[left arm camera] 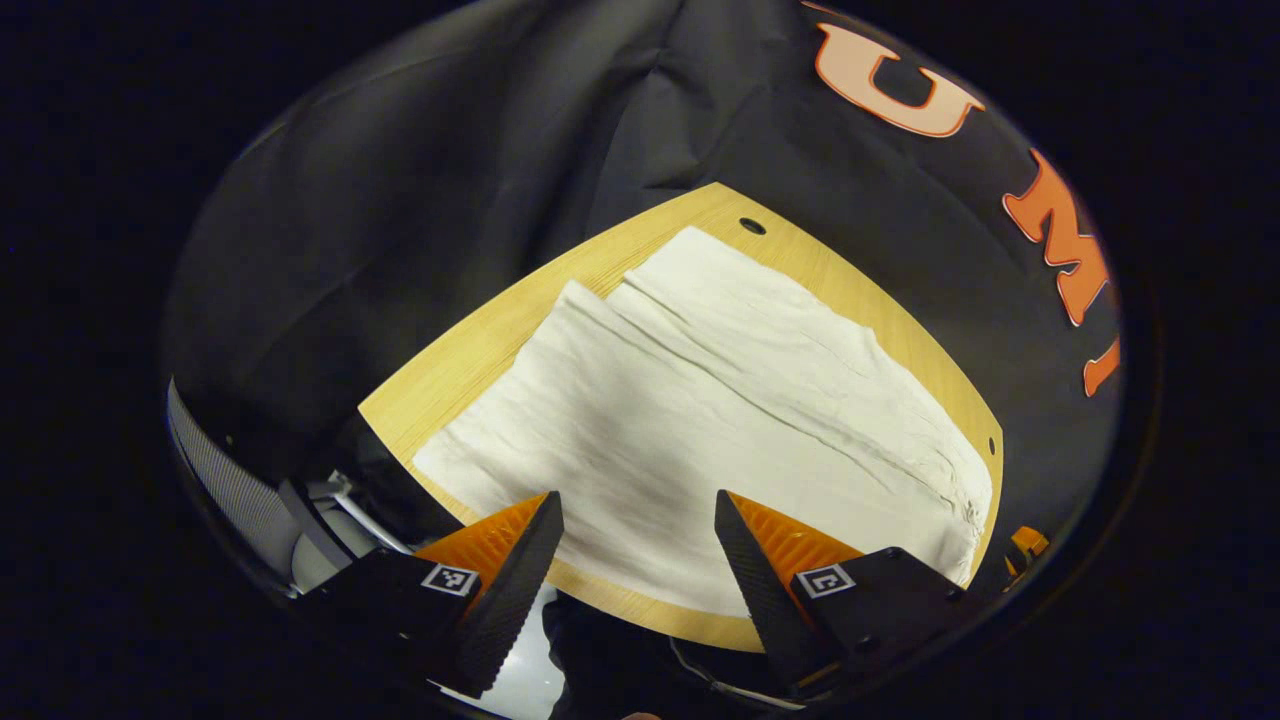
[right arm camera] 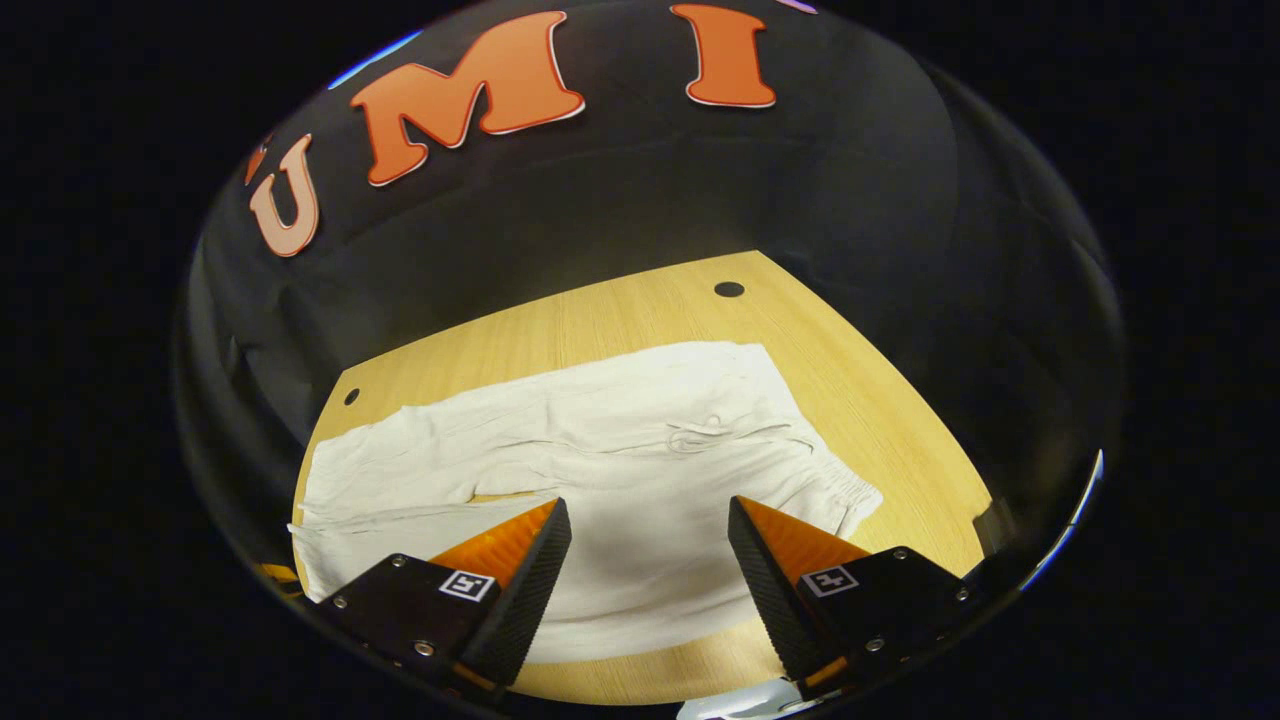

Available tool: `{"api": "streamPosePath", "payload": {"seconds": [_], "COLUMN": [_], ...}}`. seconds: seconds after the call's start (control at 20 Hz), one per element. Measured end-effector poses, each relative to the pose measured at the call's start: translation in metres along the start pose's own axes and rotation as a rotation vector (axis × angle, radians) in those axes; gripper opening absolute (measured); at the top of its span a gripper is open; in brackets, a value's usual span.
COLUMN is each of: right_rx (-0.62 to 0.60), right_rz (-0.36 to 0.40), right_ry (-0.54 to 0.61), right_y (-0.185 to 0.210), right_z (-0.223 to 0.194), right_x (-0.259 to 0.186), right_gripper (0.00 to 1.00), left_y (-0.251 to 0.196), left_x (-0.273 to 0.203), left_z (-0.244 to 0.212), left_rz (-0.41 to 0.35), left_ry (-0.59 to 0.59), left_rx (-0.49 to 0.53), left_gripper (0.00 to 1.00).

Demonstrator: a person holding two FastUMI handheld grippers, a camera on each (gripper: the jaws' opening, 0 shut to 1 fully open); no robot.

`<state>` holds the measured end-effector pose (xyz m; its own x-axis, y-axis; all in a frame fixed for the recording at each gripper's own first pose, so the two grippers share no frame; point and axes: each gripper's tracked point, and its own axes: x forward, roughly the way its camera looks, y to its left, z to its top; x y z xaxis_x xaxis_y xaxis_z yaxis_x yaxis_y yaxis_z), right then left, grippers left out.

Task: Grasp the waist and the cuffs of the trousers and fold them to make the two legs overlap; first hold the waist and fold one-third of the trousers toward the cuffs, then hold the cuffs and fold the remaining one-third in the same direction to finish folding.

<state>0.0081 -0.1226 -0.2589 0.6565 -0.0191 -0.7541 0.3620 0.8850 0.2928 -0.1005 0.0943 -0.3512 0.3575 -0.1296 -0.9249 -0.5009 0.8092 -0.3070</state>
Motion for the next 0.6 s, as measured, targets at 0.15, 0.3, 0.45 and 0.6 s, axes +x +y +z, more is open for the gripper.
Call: {"api": "streamPosePath", "payload": {"seconds": [0.15,0.3,0.45,0.6], "right_rx": [0.034,0.074,0.108,0.131], "right_rz": [-0.010,-0.005,-0.012,-0.004], "right_ry": [0.043,0.091,0.120,0.140], "right_y": [-0.014,-0.019,-0.027,-0.030], "right_z": [-0.010,-0.021,-0.030,-0.036], "right_x": [0.005,0.011,0.016,0.019], "right_gripper": [0.95,0.94,0.93,0.93], "left_y": [0.018,0.038,0.051,0.059], "left_x": [0.009,0.011,0.020,0.033], "left_z": [-0.005,-0.019,-0.025,-0.029], "left_rz": [0.006,0.002,-0.013,-0.028], "left_ry": [0.056,0.114,0.155,0.170], "left_rx": [-0.115,-0.246,-0.354,-0.444], "left_gripper": [0.99,0.97,1.00,0.99]}}
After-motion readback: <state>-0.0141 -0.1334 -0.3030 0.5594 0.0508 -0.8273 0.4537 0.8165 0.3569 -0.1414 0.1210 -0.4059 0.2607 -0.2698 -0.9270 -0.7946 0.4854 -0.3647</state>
